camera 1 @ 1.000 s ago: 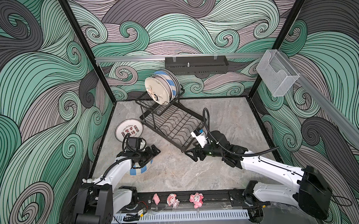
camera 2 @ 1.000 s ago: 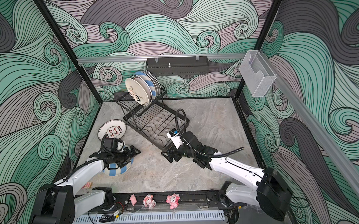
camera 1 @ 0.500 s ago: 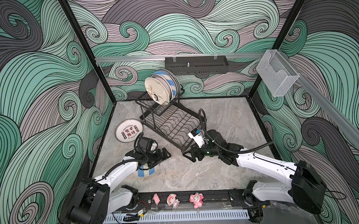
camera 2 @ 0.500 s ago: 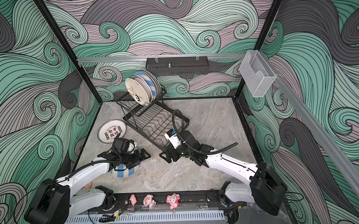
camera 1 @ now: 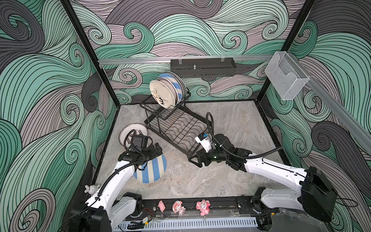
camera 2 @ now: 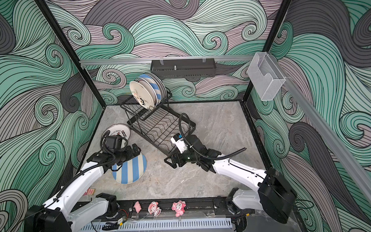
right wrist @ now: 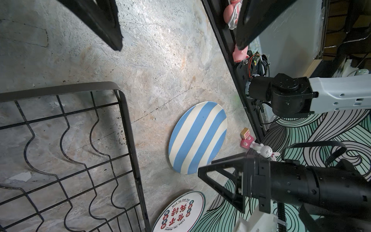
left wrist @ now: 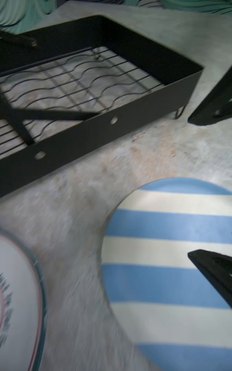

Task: Load the plates into the dish rack
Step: 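Push the striped plate toward the rack with the left gripper while the right approaches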

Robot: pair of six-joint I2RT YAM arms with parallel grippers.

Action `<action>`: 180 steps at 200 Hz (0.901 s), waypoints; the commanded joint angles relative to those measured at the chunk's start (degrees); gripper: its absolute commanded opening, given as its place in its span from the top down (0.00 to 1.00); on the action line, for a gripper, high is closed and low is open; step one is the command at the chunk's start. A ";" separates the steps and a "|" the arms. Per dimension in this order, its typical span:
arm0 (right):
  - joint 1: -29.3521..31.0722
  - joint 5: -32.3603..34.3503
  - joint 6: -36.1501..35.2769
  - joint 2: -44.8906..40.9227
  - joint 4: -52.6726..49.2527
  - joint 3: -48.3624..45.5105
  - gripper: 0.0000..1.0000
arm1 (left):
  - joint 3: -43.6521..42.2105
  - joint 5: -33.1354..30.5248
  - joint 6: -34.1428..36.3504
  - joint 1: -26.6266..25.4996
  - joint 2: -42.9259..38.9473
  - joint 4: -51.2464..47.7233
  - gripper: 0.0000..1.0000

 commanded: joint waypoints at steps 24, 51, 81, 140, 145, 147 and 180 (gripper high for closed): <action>1.65 1.34 -2.62 -0.93 -5.32 2.60 0.12 | -0.71 -12.32 3.76 7.46 0.89 -1.38 0.02; 2.75 1.00 -0.07 -0.28 -1.95 1.82 0.12 | -3.39 -5.53 1.96 13.26 2.93 4.35 0.01; 4.05 -1.33 0.58 1.27 1.00 1.62 0.12 | -4.15 -2.63 1.32 17.00 5.57 5.54 0.01; 6.58 0.44 -0.15 1.12 1.66 1.82 0.11 | -0.71 3.97 2.21 18.94 14.12 4.98 0.02; 6.66 0.46 -0.02 1.14 1.78 1.73 0.11 | -0.67 4.94 2.08 19.05 14.70 5.49 0.01; 6.67 0.41 0.01 1.17 1.82 1.73 0.11 | -0.77 5.36 1.98 19.10 14.96 5.91 0.01; 6.93 -0.66 0.31 2.00 1.89 1.88 0.11 | -1.03 10.69 1.74 19.21 18.14 7.98 0.02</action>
